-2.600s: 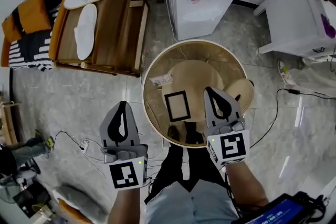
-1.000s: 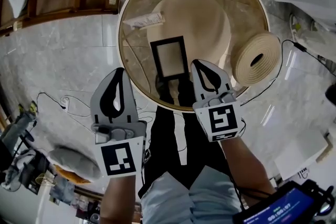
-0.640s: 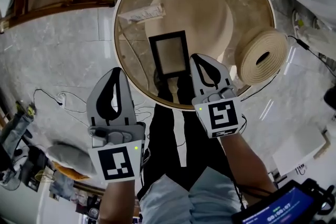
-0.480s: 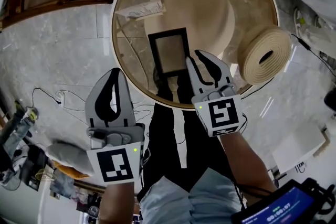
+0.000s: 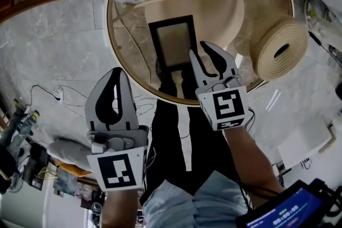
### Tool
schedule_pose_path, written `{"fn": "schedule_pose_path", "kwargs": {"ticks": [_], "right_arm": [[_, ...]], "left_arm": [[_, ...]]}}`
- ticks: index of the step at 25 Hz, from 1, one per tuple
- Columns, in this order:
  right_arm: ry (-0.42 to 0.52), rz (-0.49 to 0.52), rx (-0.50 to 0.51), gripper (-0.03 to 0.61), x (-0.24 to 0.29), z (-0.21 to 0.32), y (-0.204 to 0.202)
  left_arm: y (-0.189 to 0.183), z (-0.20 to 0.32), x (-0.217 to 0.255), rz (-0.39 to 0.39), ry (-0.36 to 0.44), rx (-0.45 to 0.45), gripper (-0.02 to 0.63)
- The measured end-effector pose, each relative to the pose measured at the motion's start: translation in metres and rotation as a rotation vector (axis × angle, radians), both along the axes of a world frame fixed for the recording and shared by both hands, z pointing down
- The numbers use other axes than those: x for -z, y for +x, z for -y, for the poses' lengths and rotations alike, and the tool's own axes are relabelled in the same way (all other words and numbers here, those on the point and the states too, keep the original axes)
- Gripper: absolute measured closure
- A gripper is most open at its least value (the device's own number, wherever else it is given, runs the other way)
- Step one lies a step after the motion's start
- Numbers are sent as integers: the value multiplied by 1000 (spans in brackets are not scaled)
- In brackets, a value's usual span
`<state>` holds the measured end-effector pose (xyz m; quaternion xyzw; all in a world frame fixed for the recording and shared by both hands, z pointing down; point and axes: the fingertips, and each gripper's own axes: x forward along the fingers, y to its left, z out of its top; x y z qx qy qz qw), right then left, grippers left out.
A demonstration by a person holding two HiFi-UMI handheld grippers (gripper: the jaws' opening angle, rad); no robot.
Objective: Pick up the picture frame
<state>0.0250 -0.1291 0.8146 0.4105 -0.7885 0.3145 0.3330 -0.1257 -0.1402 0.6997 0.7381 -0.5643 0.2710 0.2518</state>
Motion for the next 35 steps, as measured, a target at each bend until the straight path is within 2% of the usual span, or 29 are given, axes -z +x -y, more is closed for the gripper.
{"fn": "schedule_pose_path", "kwargs": {"ticks": [12,19,24,35], "right_arm": [[-45,-10,-4,457,-32,-9,2],[-71,47,-48,459,-38,-11,2],[-102,72,-97,489,-35,-10,5],[17,55,-51,495,19,12,-2]], "left_arm": [[-2,-9,-13,-8,-22,-1,598],[-6,-14,-14,-3,-25,2,598],[-6,-16,-9,-2,-18,8,598],[-9,-8,38,24,64,12,598]]}}
